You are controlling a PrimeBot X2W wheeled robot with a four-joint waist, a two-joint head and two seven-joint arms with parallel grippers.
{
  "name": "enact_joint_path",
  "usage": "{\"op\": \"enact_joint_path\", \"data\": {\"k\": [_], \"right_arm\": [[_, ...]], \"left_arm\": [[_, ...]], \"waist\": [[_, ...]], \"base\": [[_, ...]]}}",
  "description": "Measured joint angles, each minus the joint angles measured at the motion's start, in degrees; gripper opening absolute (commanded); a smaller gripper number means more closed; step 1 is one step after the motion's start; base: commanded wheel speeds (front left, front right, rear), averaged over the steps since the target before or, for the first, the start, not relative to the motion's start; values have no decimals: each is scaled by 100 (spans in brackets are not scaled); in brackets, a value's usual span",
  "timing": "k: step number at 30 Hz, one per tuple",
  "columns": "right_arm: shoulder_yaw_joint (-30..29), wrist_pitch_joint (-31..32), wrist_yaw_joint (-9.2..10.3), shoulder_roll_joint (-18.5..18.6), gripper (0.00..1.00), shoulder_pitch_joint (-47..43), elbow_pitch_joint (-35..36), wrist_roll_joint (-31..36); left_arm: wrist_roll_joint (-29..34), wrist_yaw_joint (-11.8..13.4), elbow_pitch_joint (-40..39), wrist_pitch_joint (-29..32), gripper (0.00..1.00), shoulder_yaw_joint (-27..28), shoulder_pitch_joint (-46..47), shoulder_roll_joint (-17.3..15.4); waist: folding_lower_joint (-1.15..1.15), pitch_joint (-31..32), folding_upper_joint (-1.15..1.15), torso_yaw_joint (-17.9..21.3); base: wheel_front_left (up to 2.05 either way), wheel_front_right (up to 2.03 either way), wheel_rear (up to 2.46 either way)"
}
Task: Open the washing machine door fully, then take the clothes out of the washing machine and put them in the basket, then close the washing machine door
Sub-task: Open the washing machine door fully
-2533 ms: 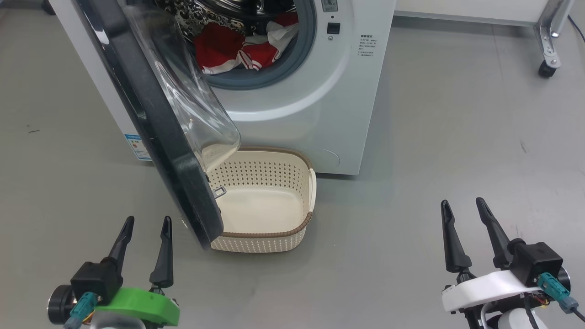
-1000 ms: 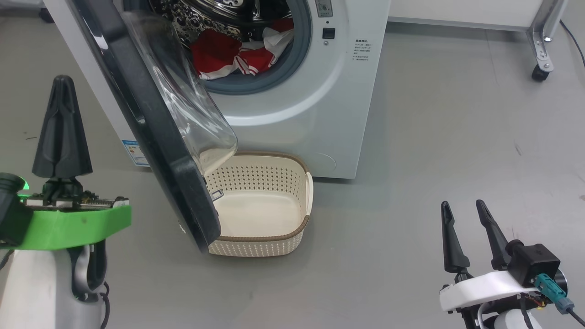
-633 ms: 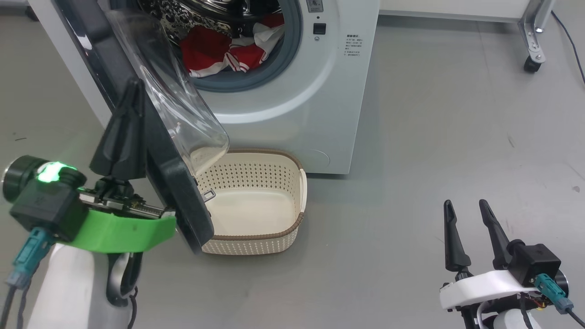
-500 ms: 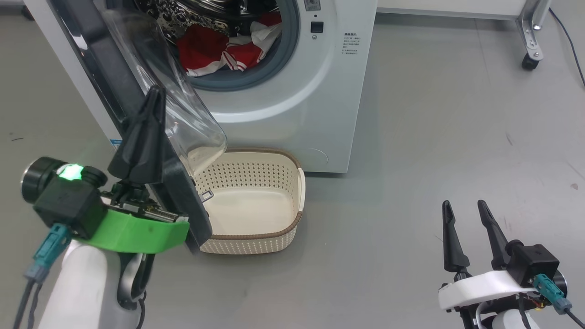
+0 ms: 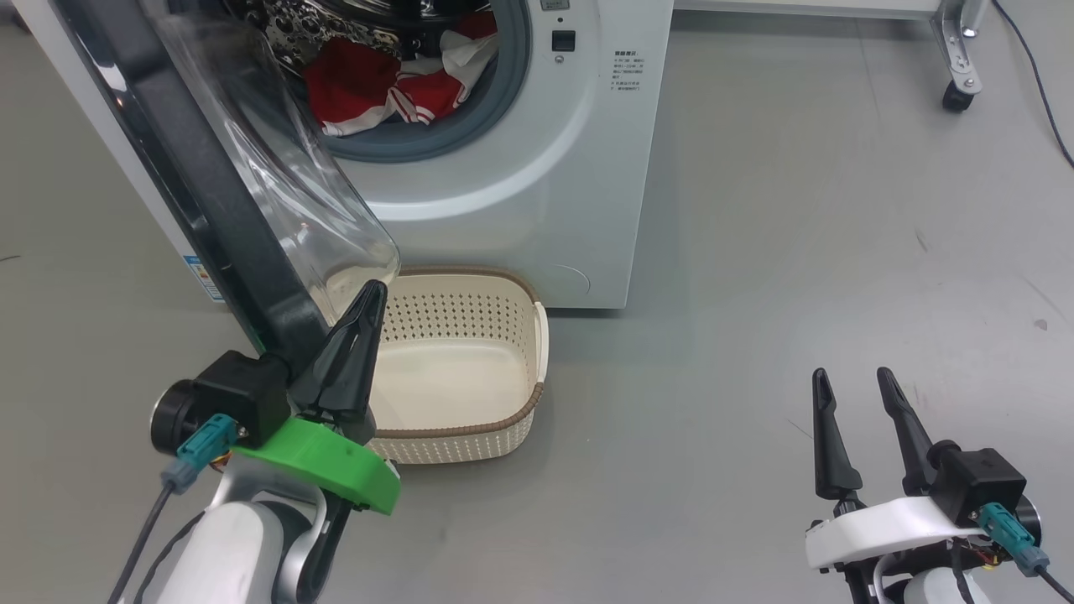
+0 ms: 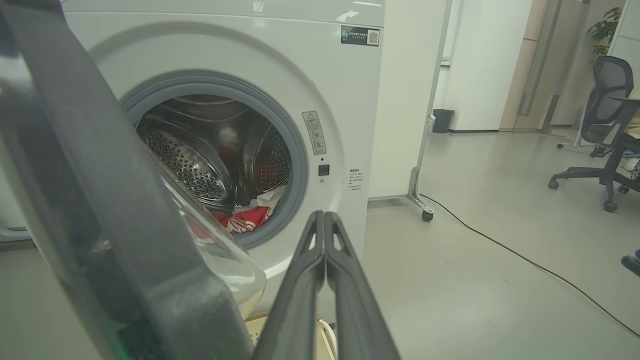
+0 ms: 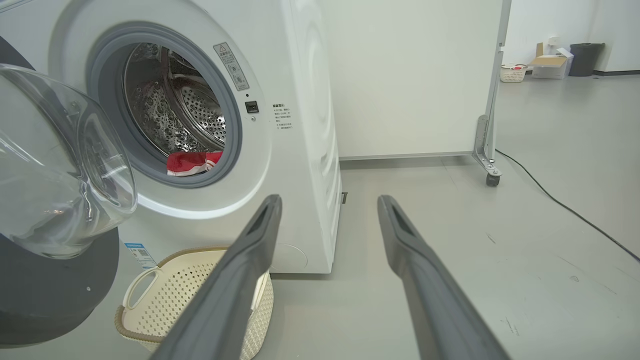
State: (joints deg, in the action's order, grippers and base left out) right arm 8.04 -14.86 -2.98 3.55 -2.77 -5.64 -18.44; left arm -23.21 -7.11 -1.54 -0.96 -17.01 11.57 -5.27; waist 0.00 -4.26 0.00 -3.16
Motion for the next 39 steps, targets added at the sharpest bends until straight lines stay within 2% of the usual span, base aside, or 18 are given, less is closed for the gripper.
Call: {"op": "enact_joint_path", "data": {"k": [13,21,39], "right_arm": [[-24,0,-51,-22,100,13,-23,69],[-71,0,-100,-35,100,86,-27,88],[-246,0,-108,-79,100,108,-37,93]], "left_arm": [[-118,3,478,417,0,-102,-113,38],[-116,152,693,546,0,11,-118,37],[-118,259,950,542,0,47,-91,74]], "waist": [[0,-79,0,71],[0,-157,0,102],[0,-189,0,-57]], "base": [[0,0,0],[0,0,0],[0,0,0]]}}
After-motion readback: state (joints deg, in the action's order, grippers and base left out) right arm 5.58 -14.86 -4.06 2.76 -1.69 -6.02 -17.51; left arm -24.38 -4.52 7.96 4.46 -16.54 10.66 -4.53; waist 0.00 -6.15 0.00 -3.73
